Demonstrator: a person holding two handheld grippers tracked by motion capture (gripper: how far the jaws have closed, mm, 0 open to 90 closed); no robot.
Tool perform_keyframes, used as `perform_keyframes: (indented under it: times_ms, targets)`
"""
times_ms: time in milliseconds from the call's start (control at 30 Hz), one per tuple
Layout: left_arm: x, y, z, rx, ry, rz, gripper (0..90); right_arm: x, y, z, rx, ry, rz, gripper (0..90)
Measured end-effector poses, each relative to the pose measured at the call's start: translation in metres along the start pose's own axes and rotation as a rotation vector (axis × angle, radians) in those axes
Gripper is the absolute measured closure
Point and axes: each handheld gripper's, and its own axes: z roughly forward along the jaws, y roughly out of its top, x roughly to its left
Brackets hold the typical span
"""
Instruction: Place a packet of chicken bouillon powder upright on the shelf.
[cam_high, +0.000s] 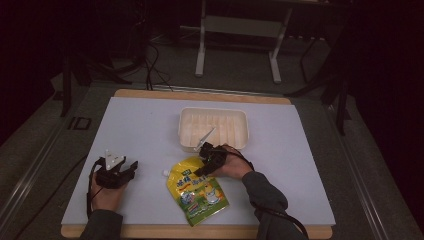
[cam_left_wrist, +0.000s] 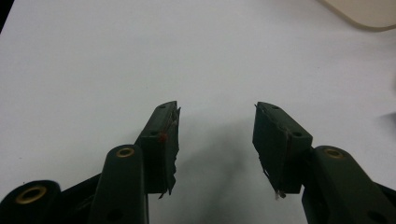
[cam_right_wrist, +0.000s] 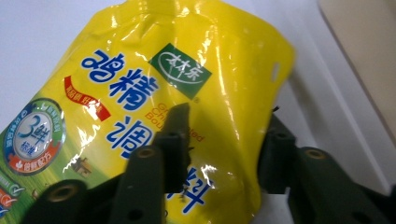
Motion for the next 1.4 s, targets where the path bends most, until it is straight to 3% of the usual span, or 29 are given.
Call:
perform_keyframes:
  times_ms: [100, 133, 200, 433, 633, 767, 900, 1200, 1400]
  targets:
    - [0.000, 0.000, 0.000, 0.000, 0.000, -0.001, 50.0, -0.002, 0.000, -0.001, 0.002, -0.005, 0.022, 72.6]
    - [0.000, 0.000, 0.000, 0.000, 0.000, -0.001, 49.9, -0.004, 0.001, -0.001, 0.004, -0.029, 0.037, 84.7]
    - [0.000, 0.000, 0.000, -0.001, -0.001, -0.001, 50.0, -0.004, 0.001, -0.003, -0.004, -0.040, 0.043, 88.9]
    - [0.000, 0.000, 0.000, -0.004, -0.001, -0.001, 50.0, 0.001, 0.001, -0.016, -0.026, -0.065, 0.000, 89.9]
    - [0.000, 0.000, 0.000, -0.006, -0.002, -0.004, 50.0, 0.003, -0.001, -0.033, -0.077, -0.065, -0.007, 89.9]
    - [0.001, 0.000, -0.001, -0.010, -0.003, -0.006, 50.0, 0.001, -0.004, -0.052, -0.124, -0.071, -0.002, 90.0]
    - [0.000, 0.000, -0.001, -0.009, -0.002, -0.005, 50.0, -0.004, -0.009, -0.078, -0.192, -0.114, 0.018, 90.0]
    - [0.001, 0.000, 0.000, -0.009, -0.001, -0.003, 49.8, -0.015, -0.033, -0.133, -0.344, -0.165, 0.080, 90.0]
    - [0.000, 0.000, 0.000, -0.008, 0.001, 0.001, 49.7, -0.012, -0.045, -0.162, -0.403, -0.197, 0.075, 90.0]
